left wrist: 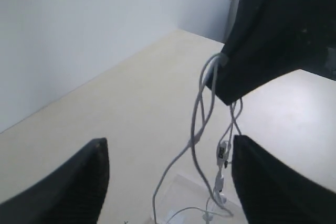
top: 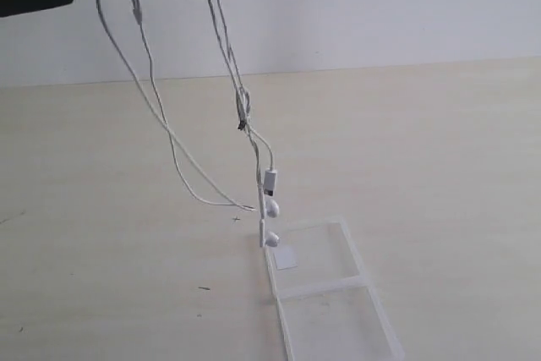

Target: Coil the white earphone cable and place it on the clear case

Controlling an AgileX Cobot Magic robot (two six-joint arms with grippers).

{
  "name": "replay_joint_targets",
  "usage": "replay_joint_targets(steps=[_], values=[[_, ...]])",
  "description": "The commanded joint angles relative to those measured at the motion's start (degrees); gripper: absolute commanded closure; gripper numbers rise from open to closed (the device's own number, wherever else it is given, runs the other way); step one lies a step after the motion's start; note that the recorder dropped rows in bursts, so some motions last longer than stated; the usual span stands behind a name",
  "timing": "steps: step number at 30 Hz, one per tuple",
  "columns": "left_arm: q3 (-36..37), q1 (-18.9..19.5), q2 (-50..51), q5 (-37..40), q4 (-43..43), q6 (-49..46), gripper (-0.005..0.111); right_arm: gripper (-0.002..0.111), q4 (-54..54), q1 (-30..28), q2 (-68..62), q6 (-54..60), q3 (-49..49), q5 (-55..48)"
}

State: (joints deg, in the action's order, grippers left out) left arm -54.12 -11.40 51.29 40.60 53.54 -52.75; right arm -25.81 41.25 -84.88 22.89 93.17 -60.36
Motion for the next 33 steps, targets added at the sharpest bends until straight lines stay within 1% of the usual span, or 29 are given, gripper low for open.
replay_joint_targets(steps=[1,2,4,5,7,10,13,18,26,33], values=[[1.77,0.0,0.44,-0.26,3.33,-5.62,0.042,0.108,-4.38,0.07,-1.73,-3.26,0.53,1.51],[2.36,0.0,0.44,-0.26,3.33,-6.21,0.042,0.108,-4.81,0.07,-1.87,-3.75,0.53,1.82],[4.59,0.0,0.44,-0.26,3.24,-10.73,0.042,0.108,-7.06,0.07,-1.87,-4.02,0.53,3.33],[6.39,0.0,0.44,-0.52,5.08,-14.44,0.042,0.108,-8.46,0.07,-1.87,-4.02,0.53,4.07],[8.54,0.0,0.44,-2.0,7.67,-17.81,0.042,0.108,-9.3,0.07,-2.12,-5.07,0.53,4.92],[11.58,0.0,0.44,-4.35,10.03,-19.72,0.042,0.108,-10.48,0.07,-2.52,-5.87,0.53,6.5],[13.41,0.0,0.44,-5.67,15.15,-23.08,0.042,0.108,-14.24,0.07,-3.33,-6.42,0.53,8.15],[13.52,0.0,1.13,-7.22,16.07,-23.61,0.042,0.108,-16.78,0.77,-4.81,-6.42,0.53,10.38],[13.58,0.0,3.4,-7.0,18.78,-23.35,0.042,0.108,-17.92,1.04,-5.0,-6.42,0.53,13.88],[13.58,0.0,5.09,-6.41,19.31,-23.59,0.042,0.108,-20.64,1.35,-5.24,-6.55,0.53,17.54]])
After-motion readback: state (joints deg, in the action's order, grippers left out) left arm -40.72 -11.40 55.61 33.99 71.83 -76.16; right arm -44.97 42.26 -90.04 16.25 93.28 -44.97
